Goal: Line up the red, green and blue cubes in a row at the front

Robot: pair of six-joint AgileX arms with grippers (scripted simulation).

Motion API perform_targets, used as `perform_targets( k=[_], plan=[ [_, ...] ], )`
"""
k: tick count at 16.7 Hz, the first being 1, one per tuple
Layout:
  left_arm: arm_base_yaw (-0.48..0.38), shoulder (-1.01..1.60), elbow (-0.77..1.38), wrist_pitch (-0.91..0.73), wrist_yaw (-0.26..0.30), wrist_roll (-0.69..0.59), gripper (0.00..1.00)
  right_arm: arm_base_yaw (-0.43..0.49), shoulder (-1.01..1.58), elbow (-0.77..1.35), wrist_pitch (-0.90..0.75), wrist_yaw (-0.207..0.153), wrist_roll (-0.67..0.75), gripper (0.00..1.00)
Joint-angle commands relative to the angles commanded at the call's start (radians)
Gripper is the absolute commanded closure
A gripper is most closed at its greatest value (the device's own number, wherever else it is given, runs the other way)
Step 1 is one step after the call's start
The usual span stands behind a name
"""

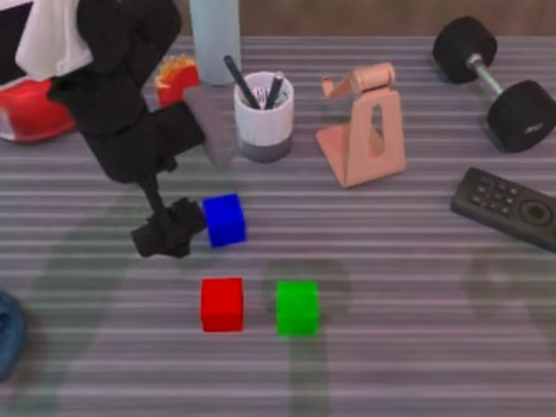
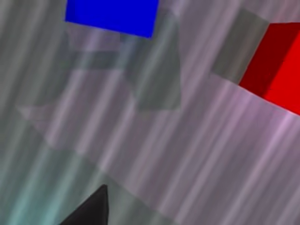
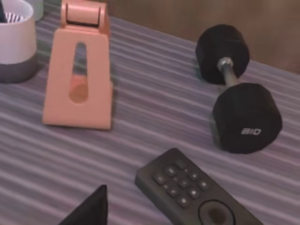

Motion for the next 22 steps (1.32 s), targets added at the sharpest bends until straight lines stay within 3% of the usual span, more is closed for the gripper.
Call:
perform_targets(
  k=[5, 10, 18, 22],
  plan=[
    [-0.053, 0.294, 0.313, -0.109, -0.073, 0.082, 0.00, -0.120, -0.342, -0.317, 0.203, 0.027, 0.127, 0.00],
    [-0.072, 0.427, 0.478, -0.129, -0.133, 0.108, 0.00, -0.175, -0.521, -0.471, 0.311, 0.048, 0.193, 0.00],
    [-0.070, 0.433, 0.469, -0.111, -0.137, 0.110, 0.00, -0.178, -0.532, -0.480, 0.318, 0.049, 0.197, 0.00],
    [-0.071, 0.473, 0.373, 0.033, -0.137, 0.110, 0.00, -0.178, -0.532, -0.480, 0.318, 0.049, 0.197, 0.00]
  ],
)
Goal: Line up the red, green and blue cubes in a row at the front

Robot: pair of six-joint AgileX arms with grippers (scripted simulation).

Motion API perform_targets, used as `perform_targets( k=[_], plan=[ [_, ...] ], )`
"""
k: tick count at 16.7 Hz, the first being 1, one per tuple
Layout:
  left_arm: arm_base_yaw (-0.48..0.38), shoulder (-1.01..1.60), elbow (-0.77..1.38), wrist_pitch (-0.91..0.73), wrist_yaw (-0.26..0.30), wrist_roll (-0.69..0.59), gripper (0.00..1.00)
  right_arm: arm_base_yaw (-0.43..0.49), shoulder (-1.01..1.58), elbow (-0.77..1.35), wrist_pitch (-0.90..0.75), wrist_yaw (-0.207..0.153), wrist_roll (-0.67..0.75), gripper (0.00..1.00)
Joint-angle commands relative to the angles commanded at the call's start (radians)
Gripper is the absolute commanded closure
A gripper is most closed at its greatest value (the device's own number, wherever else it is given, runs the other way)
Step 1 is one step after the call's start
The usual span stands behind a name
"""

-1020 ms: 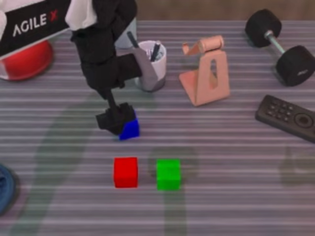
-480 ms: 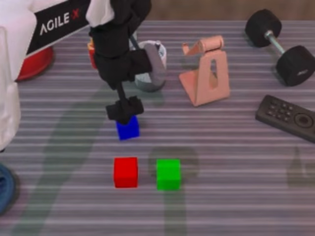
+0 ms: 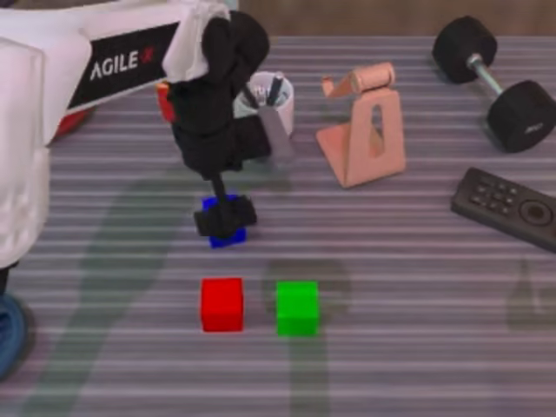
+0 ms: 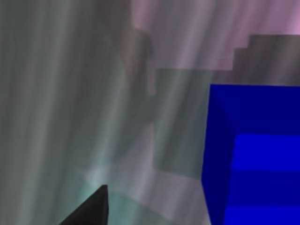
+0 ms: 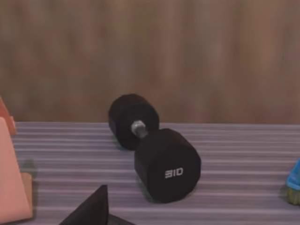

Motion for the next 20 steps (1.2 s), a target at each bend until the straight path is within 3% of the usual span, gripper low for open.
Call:
perform_targets(
  k=[3, 8, 20],
  plan=[
    [-0.001, 0.030, -0.068, 0.095, 0.000, 0.000, 0.00, 0.000, 0.000, 0.000, 0.000, 0.000, 0.000, 0.00],
    [-0.001, 0.036, -0.078, 0.107, 0.000, 0.001, 0.00, 0.000, 0.000, 0.000, 0.000, 0.000, 0.000, 0.00],
    [-0.001, 0.036, -0.078, 0.107, 0.000, 0.001, 0.90, 0.000, 0.000, 0.000, 0.000, 0.000, 0.000, 0.00]
  ],
)
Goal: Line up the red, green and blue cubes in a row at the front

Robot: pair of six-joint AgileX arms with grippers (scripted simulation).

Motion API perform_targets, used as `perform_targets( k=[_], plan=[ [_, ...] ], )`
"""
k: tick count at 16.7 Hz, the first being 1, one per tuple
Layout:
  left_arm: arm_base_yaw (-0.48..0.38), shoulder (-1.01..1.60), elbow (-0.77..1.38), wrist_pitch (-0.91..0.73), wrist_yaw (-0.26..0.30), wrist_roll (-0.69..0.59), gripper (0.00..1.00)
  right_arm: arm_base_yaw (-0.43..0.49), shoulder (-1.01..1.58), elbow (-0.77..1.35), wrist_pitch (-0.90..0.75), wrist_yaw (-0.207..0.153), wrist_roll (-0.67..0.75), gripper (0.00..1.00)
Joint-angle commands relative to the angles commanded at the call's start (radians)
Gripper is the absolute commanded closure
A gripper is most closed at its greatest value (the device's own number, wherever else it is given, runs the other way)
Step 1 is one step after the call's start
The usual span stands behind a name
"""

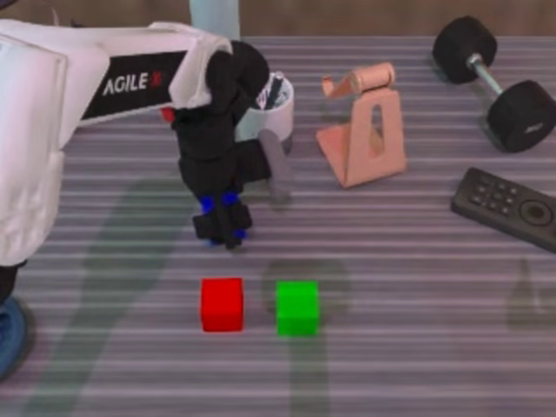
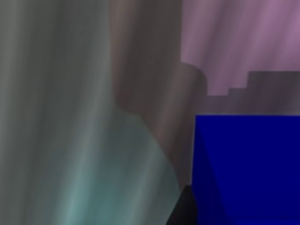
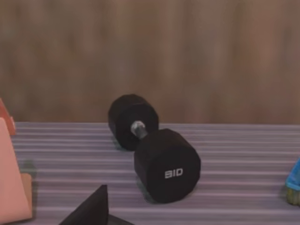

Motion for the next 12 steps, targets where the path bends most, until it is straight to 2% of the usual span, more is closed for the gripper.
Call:
perform_targets(
  k=[1, 2, 12],
  plan=[
    [0.000, 0.000, 0.000, 0.000, 0.000, 0.000, 0.98, 0.000, 0.000, 0.000, 0.000, 0.000, 0.000, 0.00],
    [0.000, 0.000, 0.000, 0.000, 0.000, 0.000, 1.00, 0.000, 0.000, 0.000, 0.000, 0.000, 0.000, 0.00],
    [0.002, -0.015, 0.015, -0.024, 0.003, -0.002, 1.00, 0.000, 0.000, 0.000, 0.000, 0.000, 0.000, 0.00]
  ],
)
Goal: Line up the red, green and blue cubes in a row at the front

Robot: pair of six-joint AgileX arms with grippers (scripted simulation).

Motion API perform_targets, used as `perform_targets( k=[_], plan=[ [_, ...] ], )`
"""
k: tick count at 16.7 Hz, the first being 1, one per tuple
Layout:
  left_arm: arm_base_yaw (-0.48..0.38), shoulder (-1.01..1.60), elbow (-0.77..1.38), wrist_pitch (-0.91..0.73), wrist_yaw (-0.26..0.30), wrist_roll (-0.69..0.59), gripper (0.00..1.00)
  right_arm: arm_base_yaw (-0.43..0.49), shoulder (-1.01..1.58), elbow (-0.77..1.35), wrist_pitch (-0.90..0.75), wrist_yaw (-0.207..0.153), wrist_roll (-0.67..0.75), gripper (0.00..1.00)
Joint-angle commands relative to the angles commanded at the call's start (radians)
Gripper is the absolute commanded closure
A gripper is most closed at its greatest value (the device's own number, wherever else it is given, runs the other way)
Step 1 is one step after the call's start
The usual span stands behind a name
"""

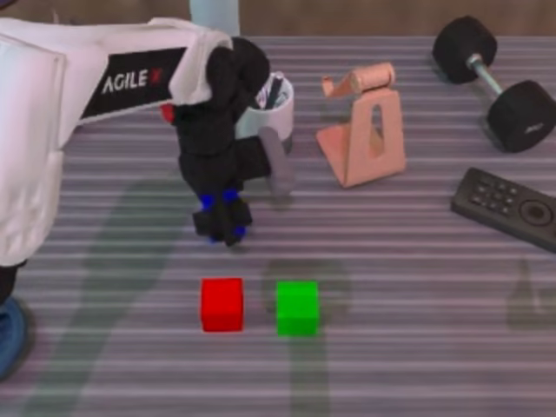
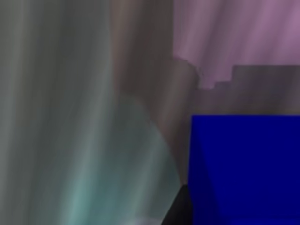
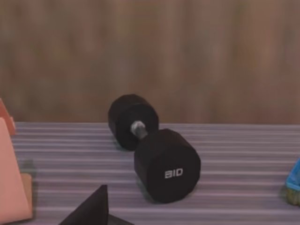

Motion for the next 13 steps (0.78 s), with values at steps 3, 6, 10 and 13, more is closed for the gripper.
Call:
perform_targets(
  k=[3, 6, 10, 13],
  plan=[
    [0.010, -0.026, 0.068, -0.101, -0.003, -0.003, 1.00, 0.000, 0.000, 0.000, 0.000, 0.000, 0.000, 0.00],
    [0.016, -0.055, 0.136, -0.202, 0.000, -0.002, 1.00, 0.000, 0.000, 0.000, 0.000, 0.000, 0.000, 0.00],
    [0.018, -0.065, 0.150, -0.218, 0.000, -0.003, 1.00, 0.000, 0.000, 0.000, 0.000, 0.000, 0.000, 0.00],
    [-0.004, -0.057, 0.158, -0.221, -0.001, -0.007, 1.00, 0.000, 0.000, 0.000, 0.000, 0.000, 0.000, 0.00]
  ],
)
